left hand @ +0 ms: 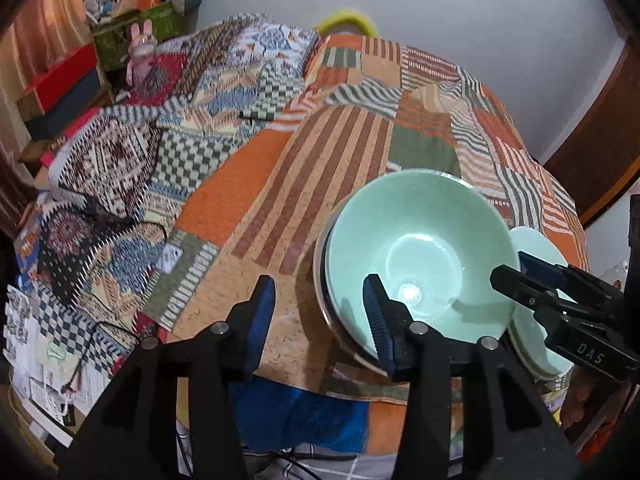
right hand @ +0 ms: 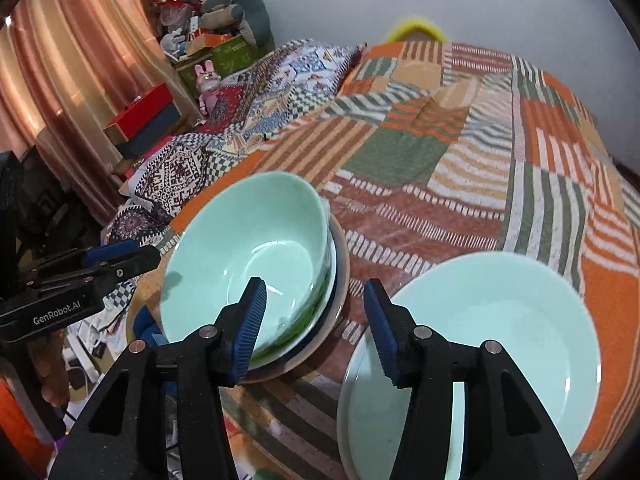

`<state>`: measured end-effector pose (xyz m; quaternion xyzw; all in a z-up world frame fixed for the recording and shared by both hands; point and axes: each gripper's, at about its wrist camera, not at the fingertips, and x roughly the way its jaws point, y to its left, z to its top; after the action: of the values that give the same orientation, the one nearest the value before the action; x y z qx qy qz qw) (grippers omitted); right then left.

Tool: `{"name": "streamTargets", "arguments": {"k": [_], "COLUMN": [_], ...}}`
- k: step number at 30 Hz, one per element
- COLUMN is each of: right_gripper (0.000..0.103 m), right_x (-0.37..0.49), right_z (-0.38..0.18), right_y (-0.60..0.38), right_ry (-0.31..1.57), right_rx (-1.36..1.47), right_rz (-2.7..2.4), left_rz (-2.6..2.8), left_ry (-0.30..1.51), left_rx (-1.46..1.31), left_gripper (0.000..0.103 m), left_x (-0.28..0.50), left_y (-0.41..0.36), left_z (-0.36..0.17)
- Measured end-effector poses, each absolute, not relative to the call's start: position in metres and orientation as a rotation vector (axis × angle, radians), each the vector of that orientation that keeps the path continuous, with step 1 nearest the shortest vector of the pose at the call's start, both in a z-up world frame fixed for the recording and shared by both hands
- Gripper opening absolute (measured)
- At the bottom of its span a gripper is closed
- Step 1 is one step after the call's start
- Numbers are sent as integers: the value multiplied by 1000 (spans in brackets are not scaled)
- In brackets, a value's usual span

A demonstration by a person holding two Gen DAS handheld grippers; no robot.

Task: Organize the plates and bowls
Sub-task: 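Grasp the rims of the nested bowl stack with the left tool and lift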

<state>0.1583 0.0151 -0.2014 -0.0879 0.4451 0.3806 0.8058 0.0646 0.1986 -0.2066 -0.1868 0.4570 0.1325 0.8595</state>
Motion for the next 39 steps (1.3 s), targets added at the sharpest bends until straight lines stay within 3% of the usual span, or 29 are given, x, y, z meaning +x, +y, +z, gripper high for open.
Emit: {"name": "streamTargets", "arguments": {"k": [19,24,39], "right_gripper": [47,46,39], "right_x": [168,171,173], "right_z": [-225,-230,-228], "right_y": [28,32,30], "right_ry": [1058,1073,1070], "right_rx": [-158,-165,-154], "right_rz": [834,837,817], "left_rz": [202,164,193], "left_ry": [1038,1032,1047], "left_rx": [-460,-492,-470], "left_gripper": [45,31,29], "left_x": [83,82,83], "left_y": [200,199,192], "left_z": [-244,-244,-236]}}
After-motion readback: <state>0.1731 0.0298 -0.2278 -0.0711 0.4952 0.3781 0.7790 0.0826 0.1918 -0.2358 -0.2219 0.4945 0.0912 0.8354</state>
